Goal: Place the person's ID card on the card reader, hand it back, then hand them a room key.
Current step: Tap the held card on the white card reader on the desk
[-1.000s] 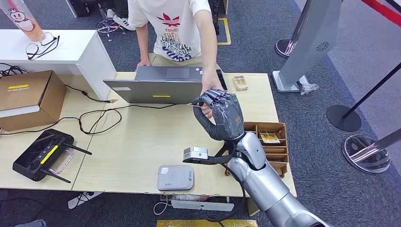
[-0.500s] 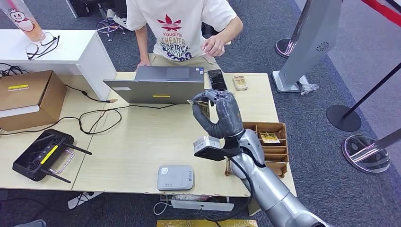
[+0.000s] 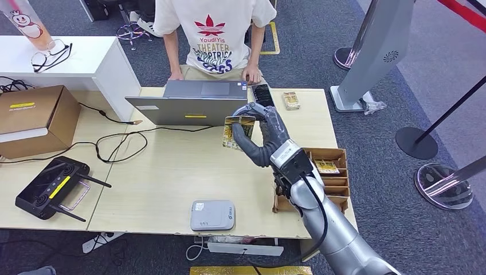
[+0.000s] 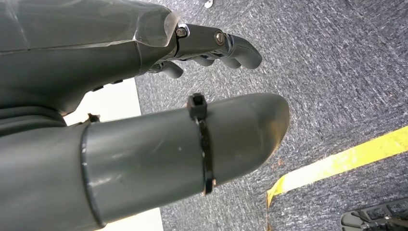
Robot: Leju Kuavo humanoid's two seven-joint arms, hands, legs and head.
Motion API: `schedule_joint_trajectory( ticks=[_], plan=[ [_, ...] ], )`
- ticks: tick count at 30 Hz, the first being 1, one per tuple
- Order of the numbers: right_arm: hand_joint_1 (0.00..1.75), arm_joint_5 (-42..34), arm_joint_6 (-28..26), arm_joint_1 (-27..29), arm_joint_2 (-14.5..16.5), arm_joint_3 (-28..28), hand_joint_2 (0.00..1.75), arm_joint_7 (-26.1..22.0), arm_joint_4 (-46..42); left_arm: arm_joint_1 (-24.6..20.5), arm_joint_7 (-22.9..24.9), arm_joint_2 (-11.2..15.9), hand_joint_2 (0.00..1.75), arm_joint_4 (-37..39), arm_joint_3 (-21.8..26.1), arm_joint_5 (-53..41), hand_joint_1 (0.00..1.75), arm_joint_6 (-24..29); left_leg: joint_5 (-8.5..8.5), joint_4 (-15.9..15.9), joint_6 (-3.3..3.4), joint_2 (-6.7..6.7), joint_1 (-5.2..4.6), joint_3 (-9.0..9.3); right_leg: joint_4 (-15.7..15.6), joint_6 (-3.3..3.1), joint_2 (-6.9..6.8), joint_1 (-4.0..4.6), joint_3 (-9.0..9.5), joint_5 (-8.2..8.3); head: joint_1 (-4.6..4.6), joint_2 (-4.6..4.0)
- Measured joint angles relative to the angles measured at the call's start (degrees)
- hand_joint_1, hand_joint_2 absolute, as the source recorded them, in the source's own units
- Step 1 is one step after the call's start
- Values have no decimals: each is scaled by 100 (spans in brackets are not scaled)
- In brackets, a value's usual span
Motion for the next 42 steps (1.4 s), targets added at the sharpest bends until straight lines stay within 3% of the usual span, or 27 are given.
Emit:
schedule_joint_trajectory(
  ticks=[8,18,42],
  plan=[
    [175,-852,758,-3,-3,0,175,257,-51,7,-9,27,0,3,101,42,0,-17,0,0,0,0,0,0,0,0,0,0,0,0,-1,0],
    [175,-1160,1242,-7,-3,134,175,517,47,8,-11,42,0,5,192,41,0,-29,0,0,0,0,0,-1,0,0,-1,0,0,0,-1,0],
    [175,-1105,1391,36,-75,532,175,550,770,-5,-15,-3,0,7,212,-256,0,6,0,0,0,0,0,0,0,0,0,0,0,0,-1,0]
  ],
)
